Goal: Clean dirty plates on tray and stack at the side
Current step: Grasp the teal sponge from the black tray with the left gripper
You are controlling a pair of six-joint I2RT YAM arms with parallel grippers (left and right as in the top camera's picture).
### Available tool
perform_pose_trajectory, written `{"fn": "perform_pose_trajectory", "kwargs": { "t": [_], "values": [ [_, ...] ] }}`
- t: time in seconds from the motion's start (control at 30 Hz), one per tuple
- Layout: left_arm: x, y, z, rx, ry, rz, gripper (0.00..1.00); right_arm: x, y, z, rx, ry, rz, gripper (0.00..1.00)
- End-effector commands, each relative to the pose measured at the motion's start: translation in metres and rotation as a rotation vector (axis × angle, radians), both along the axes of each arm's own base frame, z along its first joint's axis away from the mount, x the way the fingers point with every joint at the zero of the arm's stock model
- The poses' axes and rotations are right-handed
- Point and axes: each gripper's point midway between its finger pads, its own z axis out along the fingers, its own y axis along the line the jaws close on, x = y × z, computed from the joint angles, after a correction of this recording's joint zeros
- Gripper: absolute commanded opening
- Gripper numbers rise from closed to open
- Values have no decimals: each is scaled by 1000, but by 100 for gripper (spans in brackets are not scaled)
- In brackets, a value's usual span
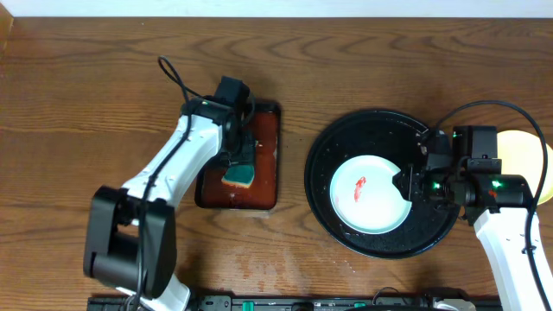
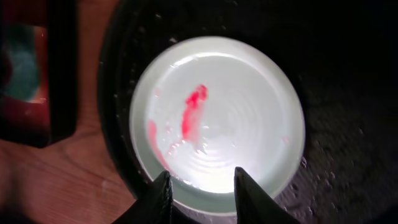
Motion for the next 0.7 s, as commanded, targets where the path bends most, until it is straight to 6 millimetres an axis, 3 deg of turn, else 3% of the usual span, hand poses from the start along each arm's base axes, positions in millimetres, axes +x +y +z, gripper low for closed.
{"fn": "perform_pose_trajectory", "kwargs": {
  "t": [0.0, 0.17, 0.23, 0.27, 0.37, 0.47, 0.6, 0.63, 0.67],
  "values": [
    [10, 9, -3, 62, -33, -7, 58, -4, -22, -13, -91, 73, -168, 31],
    [17, 6, -37, 61, -22, -7, 58, -6, -22, -27, -68, 133, -190, 31],
    [18, 5, -48, 65, -9, -7, 53, -5, -18, -31, -49, 150, -181, 31],
    [19, 4, -54, 63, -2, -9, 47, -6, -18, -32, -47, 158, -179, 31],
    [21, 4, -63, 67, 5, -12, 9, -6, -18, -34, -52, 163, -169, 31],
    [25, 3, -58, 67, -13, -49, 8, -5, -17, -34, -50, 161, -168, 30],
    [35, 0, -31, 57, -52, -58, 7, -5, -17, -34, -51, 157, -162, 29],
    [37, 0, -24, 53, -65, -57, 12, -5, -17, -34, -51, 156, -162, 29],
    [38, -1, -14, 49, -80, -57, 37, -4, -17, -34, -51, 155, -162, 29]
  ]
}}
